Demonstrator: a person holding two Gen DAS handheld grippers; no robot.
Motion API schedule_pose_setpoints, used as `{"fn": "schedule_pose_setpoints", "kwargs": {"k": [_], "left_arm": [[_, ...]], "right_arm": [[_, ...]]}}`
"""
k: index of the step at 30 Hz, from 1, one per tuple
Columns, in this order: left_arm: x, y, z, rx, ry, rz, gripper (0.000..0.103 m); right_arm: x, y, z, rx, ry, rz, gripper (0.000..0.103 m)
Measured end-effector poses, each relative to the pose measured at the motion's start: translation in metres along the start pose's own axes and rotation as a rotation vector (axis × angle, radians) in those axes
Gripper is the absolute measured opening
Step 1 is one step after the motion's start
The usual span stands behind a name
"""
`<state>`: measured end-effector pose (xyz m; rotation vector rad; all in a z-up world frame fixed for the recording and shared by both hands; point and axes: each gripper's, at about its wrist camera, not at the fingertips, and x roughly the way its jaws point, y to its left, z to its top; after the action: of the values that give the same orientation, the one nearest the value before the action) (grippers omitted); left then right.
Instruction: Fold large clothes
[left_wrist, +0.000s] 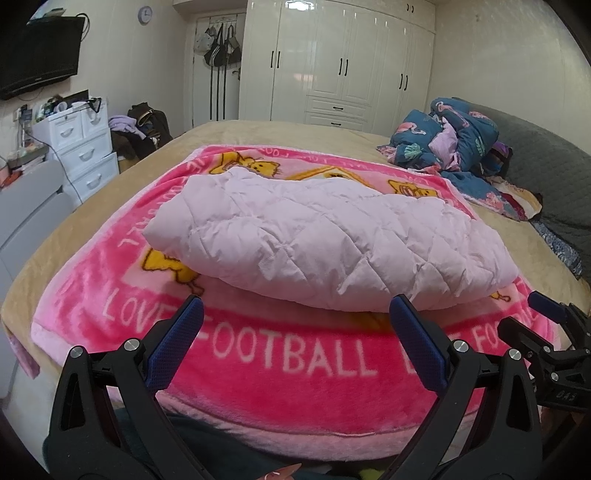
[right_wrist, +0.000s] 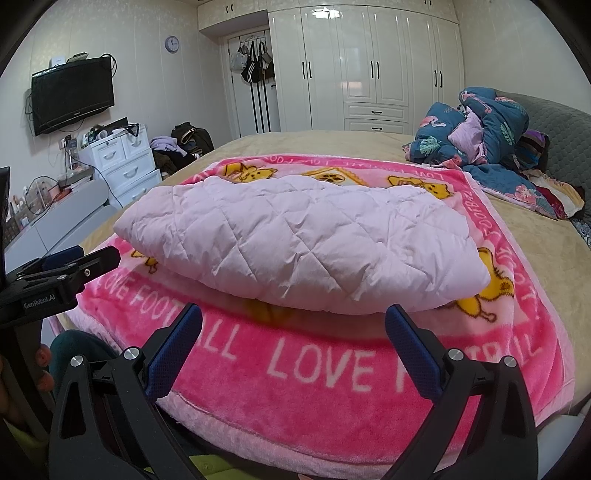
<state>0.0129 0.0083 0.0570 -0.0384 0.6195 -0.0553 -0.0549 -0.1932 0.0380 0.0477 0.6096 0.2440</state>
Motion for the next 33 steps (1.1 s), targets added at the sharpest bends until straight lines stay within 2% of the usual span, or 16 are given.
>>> {"fn": "schedule_pose_setpoints", "kwargs": {"k": [9, 14, 18, 19, 20, 23, 24, 25, 30, 31, 33], "left_arm": [[0.002, -0.002, -0.002, 0.025, 0.005, 0.015, 0.094], [0.006, -0.005, -0.005, 0.042, 0.02, 0.054, 0.094], [0.013, 0.009, -0.008, 0.011, 0.045, 0.082, 0.094], [0.015, 0.015, -0.007, -0.006, 0.054, 0.094, 0.094], [0.02, 0.026, -0.005, -0.031, 0.066, 0.111, 0.094], [0.042, 0.07, 0.006, -0.069, 0.088, 0.198, 0.094], [0.054, 0.096, 0.013, -0.086, 0.102, 0.269, 0.094], [0.064, 0.116, 0.018, -0.103, 0.119, 0.314, 0.094], [0.112, 0.243, 0.043, -0.254, 0.159, 0.529, 0.094], [0.125, 0.273, 0.049, -0.285, 0.175, 0.566, 0.094], [0.146, 0.317, 0.056, -0.332, 0.201, 0.624, 0.094]], "right_arm": [[0.0, -0.001, 0.0, 0.0, -0.002, -0.004, 0.099], [-0.006, -0.005, -0.003, 0.011, -0.013, -0.011, 0.099], [-0.014, -0.022, -0.005, 0.055, -0.029, -0.051, 0.099], [-0.021, -0.04, -0.011, 0.108, -0.044, -0.078, 0.099], [-0.025, -0.056, -0.015, 0.15, -0.051, -0.123, 0.099], [-0.041, -0.124, -0.042, 0.246, -0.079, -0.396, 0.099], [-0.05, -0.162, -0.06, 0.287, -0.072, -0.543, 0.099], [-0.055, -0.188, -0.073, 0.33, -0.048, -0.63, 0.099], [-0.122, -0.348, -0.18, 0.677, 0.124, -1.108, 0.099], [-0.134, -0.368, -0.197, 0.742, 0.155, -1.162, 0.099], [-0.149, -0.405, -0.231, 0.882, 0.219, -1.185, 0.099]]}}
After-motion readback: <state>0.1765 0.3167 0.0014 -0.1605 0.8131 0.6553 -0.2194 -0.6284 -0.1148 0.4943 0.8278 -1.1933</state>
